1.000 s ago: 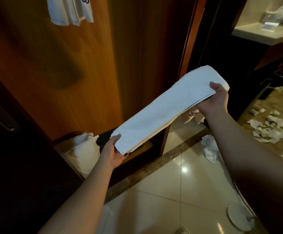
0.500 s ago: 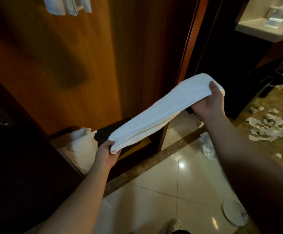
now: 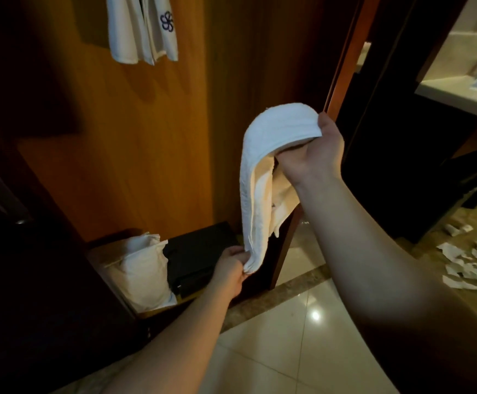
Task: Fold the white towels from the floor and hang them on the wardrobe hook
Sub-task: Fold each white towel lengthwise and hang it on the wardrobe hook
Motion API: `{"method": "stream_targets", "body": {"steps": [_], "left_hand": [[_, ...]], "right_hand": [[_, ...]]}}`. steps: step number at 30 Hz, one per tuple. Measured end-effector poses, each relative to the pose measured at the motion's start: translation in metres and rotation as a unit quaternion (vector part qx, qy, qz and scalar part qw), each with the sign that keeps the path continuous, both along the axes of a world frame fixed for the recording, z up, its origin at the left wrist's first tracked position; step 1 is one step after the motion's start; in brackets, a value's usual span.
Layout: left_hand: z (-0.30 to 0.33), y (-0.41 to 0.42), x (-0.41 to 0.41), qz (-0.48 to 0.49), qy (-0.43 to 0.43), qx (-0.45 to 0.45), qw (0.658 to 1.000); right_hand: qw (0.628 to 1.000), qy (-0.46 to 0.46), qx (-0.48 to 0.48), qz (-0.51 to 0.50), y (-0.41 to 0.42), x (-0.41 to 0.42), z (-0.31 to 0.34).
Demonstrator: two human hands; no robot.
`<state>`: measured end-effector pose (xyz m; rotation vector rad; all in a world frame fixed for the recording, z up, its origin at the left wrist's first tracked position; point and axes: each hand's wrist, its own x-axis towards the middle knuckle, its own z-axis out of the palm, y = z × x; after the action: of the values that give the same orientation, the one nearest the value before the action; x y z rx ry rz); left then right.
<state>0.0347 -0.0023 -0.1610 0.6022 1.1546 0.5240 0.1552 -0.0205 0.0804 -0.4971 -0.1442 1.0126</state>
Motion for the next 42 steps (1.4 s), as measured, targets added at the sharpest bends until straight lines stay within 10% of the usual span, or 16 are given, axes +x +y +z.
{"method": "stream_targets", "body": {"steps": [5, 11, 24, 32, 42], "left_hand": [[0.065, 0.003, 0.011, 0.053, 0.110, 0.199, 0.972], [0.174, -0.029, 0.028, -0.003, -0.073, 0.385, 0.920], [0.268, 0.019, 0.080, 0.113, -0.396, 0.269, 0.870], [0.296, 0.056, 0.049, 0.319, -0.370, 0.211, 0.847], [0.374, 0.146, -0.026, 0.299, -0.178, 0.354, 0.868]], "right_hand": [[1.000, -0.006, 0.024, 0.013, 0.019, 0.005, 0.030], [0.997, -0.041, 0.028, 0.053, 0.040, 0.010, 0.052], [0.991, -0.073, 0.032, 0.108, 0.062, 0.002, 0.107], [0.984, -0.156, 0.001, 0.090, 0.086, 0.010, 0.103], [0.950, -0.310, -0.038, 0.032, 0.174, 0.017, 0.131]]}}
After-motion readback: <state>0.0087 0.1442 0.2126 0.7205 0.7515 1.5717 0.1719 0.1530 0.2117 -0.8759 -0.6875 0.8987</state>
